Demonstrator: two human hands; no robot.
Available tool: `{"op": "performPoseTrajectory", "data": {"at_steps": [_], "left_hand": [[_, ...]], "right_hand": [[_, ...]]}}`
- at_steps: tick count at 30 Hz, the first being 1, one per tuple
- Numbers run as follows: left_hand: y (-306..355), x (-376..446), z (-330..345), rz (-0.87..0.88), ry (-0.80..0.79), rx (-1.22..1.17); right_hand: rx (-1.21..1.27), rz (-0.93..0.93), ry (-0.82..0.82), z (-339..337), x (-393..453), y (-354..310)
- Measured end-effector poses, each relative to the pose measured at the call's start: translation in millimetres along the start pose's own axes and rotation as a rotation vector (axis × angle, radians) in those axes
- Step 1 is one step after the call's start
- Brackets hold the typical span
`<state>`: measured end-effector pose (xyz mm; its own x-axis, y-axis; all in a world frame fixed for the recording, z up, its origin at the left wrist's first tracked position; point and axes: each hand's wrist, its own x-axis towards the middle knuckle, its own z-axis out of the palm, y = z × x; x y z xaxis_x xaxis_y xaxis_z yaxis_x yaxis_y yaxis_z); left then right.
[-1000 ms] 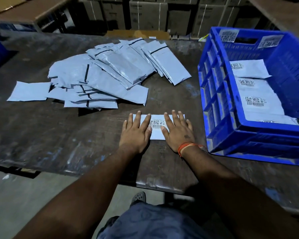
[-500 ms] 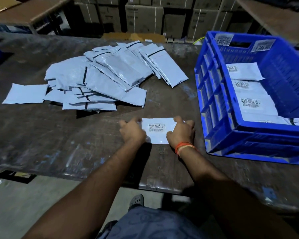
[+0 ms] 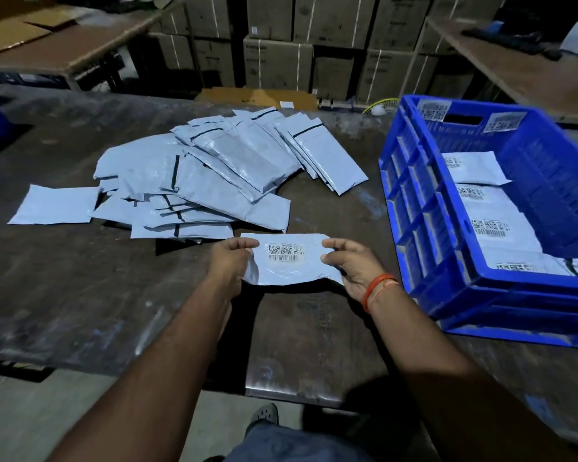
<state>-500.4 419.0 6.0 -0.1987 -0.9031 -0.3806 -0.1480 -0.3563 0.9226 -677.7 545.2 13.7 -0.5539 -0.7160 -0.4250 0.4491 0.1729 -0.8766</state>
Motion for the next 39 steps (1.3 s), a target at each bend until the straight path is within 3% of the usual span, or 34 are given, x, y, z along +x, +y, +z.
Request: {"op": "performPoseTrajectory", "data": {"at_steps": [5,9,14,22,27,36,39], "left_hand": [[16.8,16.9,-16.8,-0.001,-0.056,-0.054],[35.4,32.3,-29.3,0.076,-0.135,0.0],[76.8,30.0,-22.9,0.191,-0.209,-0.002],[144.9,-2.5,22.9,0.38,-0.339,0.124],[173.2,-17.2,79.0,0.469,-0.362,0.211],[180.1,-78.0,218.6,0.492,-0.492,0.302],[177.9,-97.3,262.7,0.567,-0.475,0.478]], "right_hand": [[-0.097,-0.071,-0.047,14.2,7.8,-13.9],[-0.341,-0.316,0.024,24.8,8.6,-48.3],[-0.371,-0.491,0.088,26.7,1.4,-95.2],[-0.592,-0.536,0.092,-28.3,-14.8,-166.7],[-0.59,-0.54,0.131,-76.4,-23.0,-208.0],[-0.591,-0.385,0.241,-220.4,-40.8,-251.8],[-0.636,-0.36,0.268,-267.0,-35.1,-256.9]]}}
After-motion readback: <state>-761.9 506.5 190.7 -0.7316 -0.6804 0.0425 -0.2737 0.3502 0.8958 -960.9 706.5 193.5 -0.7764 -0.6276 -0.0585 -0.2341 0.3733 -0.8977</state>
